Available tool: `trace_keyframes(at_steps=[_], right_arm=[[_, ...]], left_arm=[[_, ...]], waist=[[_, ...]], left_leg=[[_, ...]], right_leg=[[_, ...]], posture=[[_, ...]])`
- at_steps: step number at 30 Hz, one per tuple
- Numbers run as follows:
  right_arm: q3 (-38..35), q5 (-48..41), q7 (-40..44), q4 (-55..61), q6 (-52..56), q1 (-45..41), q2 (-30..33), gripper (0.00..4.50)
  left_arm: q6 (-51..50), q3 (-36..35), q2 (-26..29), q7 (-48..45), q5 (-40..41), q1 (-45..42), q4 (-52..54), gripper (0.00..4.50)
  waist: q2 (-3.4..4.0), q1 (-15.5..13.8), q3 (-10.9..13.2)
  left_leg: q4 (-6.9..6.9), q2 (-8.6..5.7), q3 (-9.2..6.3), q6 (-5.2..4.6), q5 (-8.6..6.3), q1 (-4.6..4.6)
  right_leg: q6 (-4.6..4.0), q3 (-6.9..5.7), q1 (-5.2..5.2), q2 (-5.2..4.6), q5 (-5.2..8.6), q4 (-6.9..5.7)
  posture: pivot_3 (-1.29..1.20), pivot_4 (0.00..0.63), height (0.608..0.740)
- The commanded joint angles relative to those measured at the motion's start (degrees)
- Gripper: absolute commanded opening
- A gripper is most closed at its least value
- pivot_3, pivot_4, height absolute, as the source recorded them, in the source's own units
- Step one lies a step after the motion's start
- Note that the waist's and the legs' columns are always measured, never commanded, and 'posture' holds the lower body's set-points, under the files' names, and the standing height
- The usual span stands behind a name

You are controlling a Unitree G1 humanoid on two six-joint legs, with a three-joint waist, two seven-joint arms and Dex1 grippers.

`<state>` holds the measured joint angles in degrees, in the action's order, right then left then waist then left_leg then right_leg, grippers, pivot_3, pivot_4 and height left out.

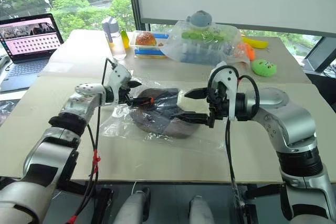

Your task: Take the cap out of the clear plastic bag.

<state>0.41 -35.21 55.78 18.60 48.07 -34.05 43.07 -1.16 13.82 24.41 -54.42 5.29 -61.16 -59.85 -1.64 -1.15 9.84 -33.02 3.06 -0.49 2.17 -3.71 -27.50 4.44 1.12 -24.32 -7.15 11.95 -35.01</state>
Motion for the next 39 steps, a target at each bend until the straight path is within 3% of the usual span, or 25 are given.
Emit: trace_keyframes(at_steps=[1, 6, 9, 13, 17, 23, 27, 32, 34, 39], right_arm=[[-4.1, -2.2, -2.3, 4.0, 1.2, 1.2, 0.9, 4.44], [-5.6, -1.8, -4.5, 4.9, 1.6, 3.9, 2.0, 4.44], [-5.1, -1.4, -5.0, 4.5, 0.9, 4.3, 2.2, 4.50], [-4.1, -0.5, -5.4, 3.6, 0.0, 3.8, 2.0, 4.50], [-3.1, 0.6, -4.9, 2.4, -0.9, 2.8, 2.0, 4.50], [-1.4, 1.8, -3.9, 0.2, -2.1, 0.4, 1.5, 4.50], [-0.4, 1.9, -3.2, -0.7, -2.4, -0.8, 0.9, 4.50], [0.3, 1.8, -3.3, -1.4, -2.2, -1.9, -0.5, 4.50], [0.0, 1.4, -3.8, -1.4, -1.5, -2.1, -1.0, 4.50], [0.0, -0.7, -4.4, 0.4, 0.6, -2.5, -2.9, 4.50]], left_arm=[[7.3, 1.8, -1.2, -0.2, -6.0, -3.8, -7.6, 4.50], [11.4, 3.0, -1.1, -2.3, -11.3, -4.1, -12.2, 4.50], [11.0, 2.0, -0.9, -5.3, -11.9, -3.9, -13.1, 3.85], [9.2, -0.8, -0.4, -5.2, -10.8, -4.1, -13.6, 2.30], [8.2, -5.1, 0.3, -2.6, -8.8, -4.6, -13.4, 1.08], [6.2, -13.9, 3.3, 2.8, -4.1, -7.4, -11.4, 1.01], [2.3, -19.4, 8.3, 13.4, -2.3, -9.0, -10.3, 1.01], [0.7, -24.8, 17.6, 25.6, -1.1, -4.5, -11.6, 1.01], [-0.6, -27.4, 19.8, 27.3, 0.7, -3.5, -12.0, 1.01], [3.2, -26.1, 24.7, 28.8, -2.7, 2.5, -12.9, 1.01]], waist=[[-0.02, 0.0, 0.0], [-0.03, 0.2, 0.0], [-0.03, 0.4, 0.0], [-0.03, 0.6, 0.0], [-0.03, 0.6, 0.0], [-0.06, 0.5, 0.0], [-0.18, 0.6, 0.1], [-0.18, 1.4, 0.1], [-0.18, 1.4, 0.1], [-0.21, 0.8, 0.1]], left_leg=[[0.00, -0.01, 0.00, -0.01, 0.00, -0.03], [0.00, 0.00, -0.03, 0.00, 0.00, -0.07], [-0.10, 0.00, -0.03, 0.01, 0.00, -0.04], [-0.12, 0.02, -0.03, 0.01, -0.01, 0.11], [-0.13, 0.01, -0.03, 0.01, 0.00, 0.10], [-0.13, 0.01, -0.03, 0.00, 0.00, 0.05], [-0.13, 0.01, -0.03, 0.00, 0.00, 0.05], [-0.05, 0.01, -0.03, 0.01, 0.00, 0.10], [0.04, 0.02, -0.03, 0.01, 0.00, 0.12], [0.08, 0.02, -0.03, 0.04, 0.01, 0.10]], right_leg=[[0.01, 0.00, -0.02, 0.00, 0.00, 0.00], [0.32, -0.04, -0.03, 0.00, -0.13, -0.01], [0.07, -0.03, 0.03, 0.00, 0.00, -0.03], [0.05, -0.03, 0.12, 0.00, -0.06, -0.07], [0.05, -0.01, 0.12, 0.00, -0.05, -0.07], [0.07, -0.01, 0.06, 0.00, -0.05, -0.09], [0.08, -0.02, 0.05, 0.00, -0.06, -0.13], [0.38, -0.01, 0.05, 0.00, -0.23, -0.11], [0.38, -0.03, 0.02, 0.00, -0.23, -0.13], [0.36, -0.09, 0.04, 0.00, -0.23, -0.10]], posture=[[0.00, 0.150, 0.740], [0.00, 0.150, 0.740], [0.00, 0.150, 0.740], [0.00, 0.150, 0.740], [0.00, 0.150, 0.740], [0.00, 0.150, 0.740], [0.00, 0.150, 0.740], [0.00, 0.150, 0.740], [0.00, 0.150, 0.740], [0.00, 0.150, 0.740]])
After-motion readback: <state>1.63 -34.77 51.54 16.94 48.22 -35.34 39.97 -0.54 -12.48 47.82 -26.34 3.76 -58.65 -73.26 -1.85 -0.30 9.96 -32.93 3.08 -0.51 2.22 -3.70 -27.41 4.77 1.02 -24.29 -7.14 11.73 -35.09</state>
